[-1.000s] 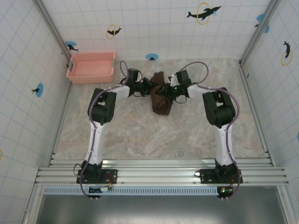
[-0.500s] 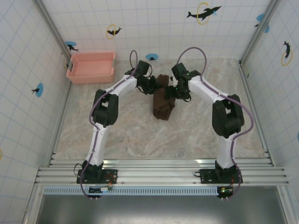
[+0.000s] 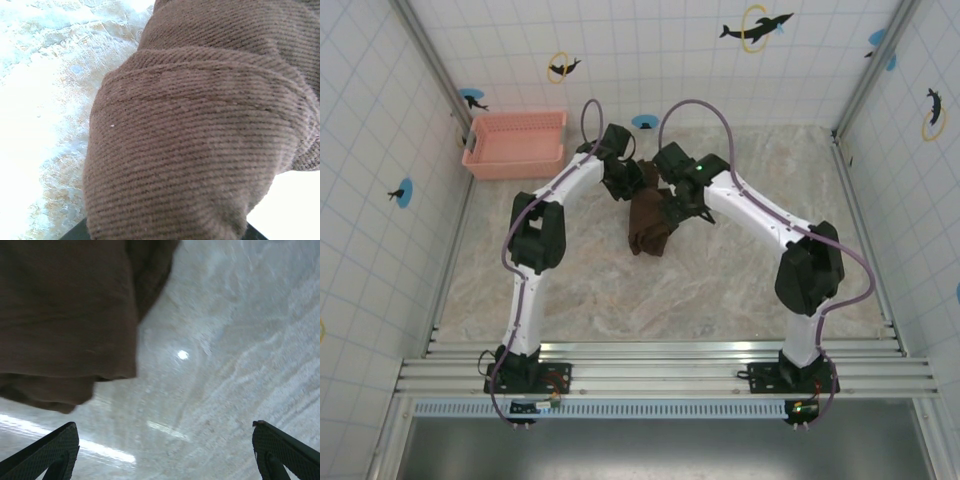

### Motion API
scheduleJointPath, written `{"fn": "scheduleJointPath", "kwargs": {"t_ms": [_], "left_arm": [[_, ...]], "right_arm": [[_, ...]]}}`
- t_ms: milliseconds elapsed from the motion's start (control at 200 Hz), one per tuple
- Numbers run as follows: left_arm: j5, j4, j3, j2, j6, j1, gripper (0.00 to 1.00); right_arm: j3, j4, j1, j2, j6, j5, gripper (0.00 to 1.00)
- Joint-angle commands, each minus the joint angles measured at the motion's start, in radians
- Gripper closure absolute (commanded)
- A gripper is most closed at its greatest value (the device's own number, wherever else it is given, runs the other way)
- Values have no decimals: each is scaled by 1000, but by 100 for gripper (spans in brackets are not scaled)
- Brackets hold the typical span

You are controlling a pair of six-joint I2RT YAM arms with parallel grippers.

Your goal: Roll up the long pants

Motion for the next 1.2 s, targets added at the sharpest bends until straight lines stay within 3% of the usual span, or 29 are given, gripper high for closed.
{"fn": "scheduleJointPath", "kwargs": {"t_ms": [0, 485, 911, 1196], "left_arm": [[-36, -67, 20, -46, 13, -9, 100], [-30, -58, -7, -59, 6, -11, 100], [-9, -48, -22, -58, -21, -10, 100], [23, -16, -58, -73, -59, -11, 100]], "right_arm": [[92, -29, 16, 20, 45, -55, 8], [338, -66, 88, 288, 60, -84, 8], [440, -113, 139, 481, 29, 128, 8], [396, -68, 154, 567, 15, 164, 10]]}}
